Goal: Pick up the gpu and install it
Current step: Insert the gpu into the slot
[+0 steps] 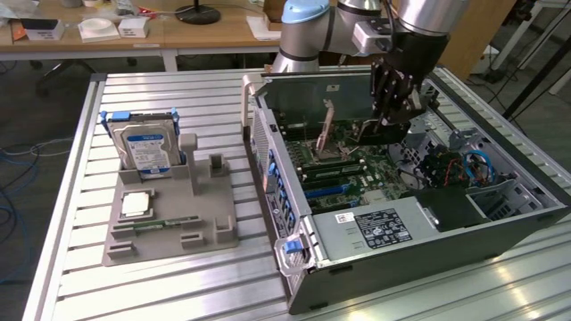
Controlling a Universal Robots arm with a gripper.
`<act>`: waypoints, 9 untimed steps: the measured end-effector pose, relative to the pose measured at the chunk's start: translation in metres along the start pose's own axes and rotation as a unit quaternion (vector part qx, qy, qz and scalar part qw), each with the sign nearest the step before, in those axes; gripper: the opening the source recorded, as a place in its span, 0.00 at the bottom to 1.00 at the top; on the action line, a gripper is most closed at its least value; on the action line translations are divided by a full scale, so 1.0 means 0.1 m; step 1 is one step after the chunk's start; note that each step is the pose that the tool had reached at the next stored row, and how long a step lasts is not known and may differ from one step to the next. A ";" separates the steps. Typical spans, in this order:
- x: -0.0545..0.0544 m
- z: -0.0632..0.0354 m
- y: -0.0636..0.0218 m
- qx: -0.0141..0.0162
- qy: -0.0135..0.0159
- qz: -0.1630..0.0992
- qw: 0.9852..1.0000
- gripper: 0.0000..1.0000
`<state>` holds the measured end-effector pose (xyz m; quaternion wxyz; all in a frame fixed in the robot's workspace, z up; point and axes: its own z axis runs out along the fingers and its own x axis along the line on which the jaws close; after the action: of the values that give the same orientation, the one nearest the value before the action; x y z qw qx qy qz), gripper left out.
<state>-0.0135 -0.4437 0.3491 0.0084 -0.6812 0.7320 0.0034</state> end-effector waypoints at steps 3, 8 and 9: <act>0.02 0.033 0.009 -0.001 0.000 -0.004 1.000 0.26; 0.05 0.069 0.017 -0.004 0.001 -0.011 1.000 0.26; 0.05 0.069 0.016 -0.004 0.001 -0.011 1.000 0.26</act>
<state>-0.0154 -0.4481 0.3422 0.0045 -0.6893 0.7245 0.0056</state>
